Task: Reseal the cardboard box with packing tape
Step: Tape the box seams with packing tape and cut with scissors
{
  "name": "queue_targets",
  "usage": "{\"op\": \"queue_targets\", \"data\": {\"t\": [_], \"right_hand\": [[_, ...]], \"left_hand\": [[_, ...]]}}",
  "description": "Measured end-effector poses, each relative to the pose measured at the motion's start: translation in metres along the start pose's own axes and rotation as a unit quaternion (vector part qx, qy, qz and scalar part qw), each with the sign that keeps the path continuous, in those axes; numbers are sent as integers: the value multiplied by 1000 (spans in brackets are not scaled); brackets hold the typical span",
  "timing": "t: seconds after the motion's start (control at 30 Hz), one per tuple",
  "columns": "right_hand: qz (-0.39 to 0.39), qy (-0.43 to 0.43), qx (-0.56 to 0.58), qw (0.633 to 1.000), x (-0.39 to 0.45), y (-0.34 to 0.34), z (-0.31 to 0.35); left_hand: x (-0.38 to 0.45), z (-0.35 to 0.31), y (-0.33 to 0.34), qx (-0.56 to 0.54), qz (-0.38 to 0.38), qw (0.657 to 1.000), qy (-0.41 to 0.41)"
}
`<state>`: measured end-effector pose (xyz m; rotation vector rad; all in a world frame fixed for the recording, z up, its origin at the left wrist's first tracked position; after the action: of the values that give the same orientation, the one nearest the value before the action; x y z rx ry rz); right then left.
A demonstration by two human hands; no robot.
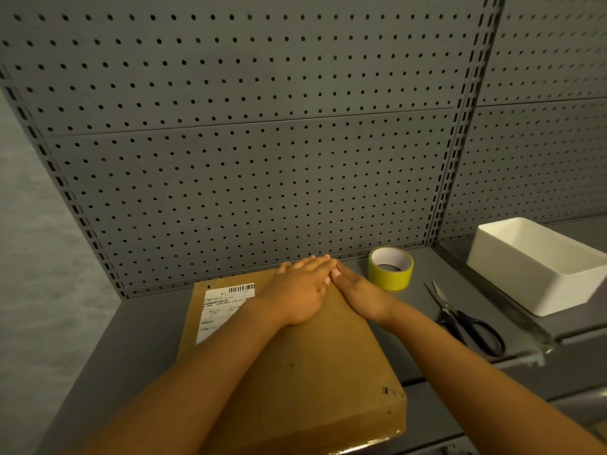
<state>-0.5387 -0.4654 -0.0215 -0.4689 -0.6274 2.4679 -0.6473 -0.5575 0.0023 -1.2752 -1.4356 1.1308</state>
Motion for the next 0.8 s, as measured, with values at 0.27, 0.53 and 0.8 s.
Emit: {"op": "queue_targets", "data": {"t": [0.27, 0.53, 0.8], "right_hand": [[4, -5, 40, 999, 10, 1, -1], [-4, -26, 57, 998, 5, 2, -3], [-25, -43, 61, 997, -1, 2, -5]], "left_hand": [[4, -2, 4, -27, -5, 1000, 6], [4, 0, 7, -21, -12, 1000, 6], [3, 0, 8, -24, -22, 999, 11]]}}
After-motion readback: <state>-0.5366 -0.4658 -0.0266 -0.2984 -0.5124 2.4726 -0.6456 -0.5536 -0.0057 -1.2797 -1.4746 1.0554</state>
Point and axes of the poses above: each hand's wrist, its own x-axis towards the middle knuckle, its own y-axis out of the palm, z = x × y, the point moved 2 cm from there along x, towards the middle knuckle, and after that the axes turned 6 degrees about y, right-handed, at the moved point
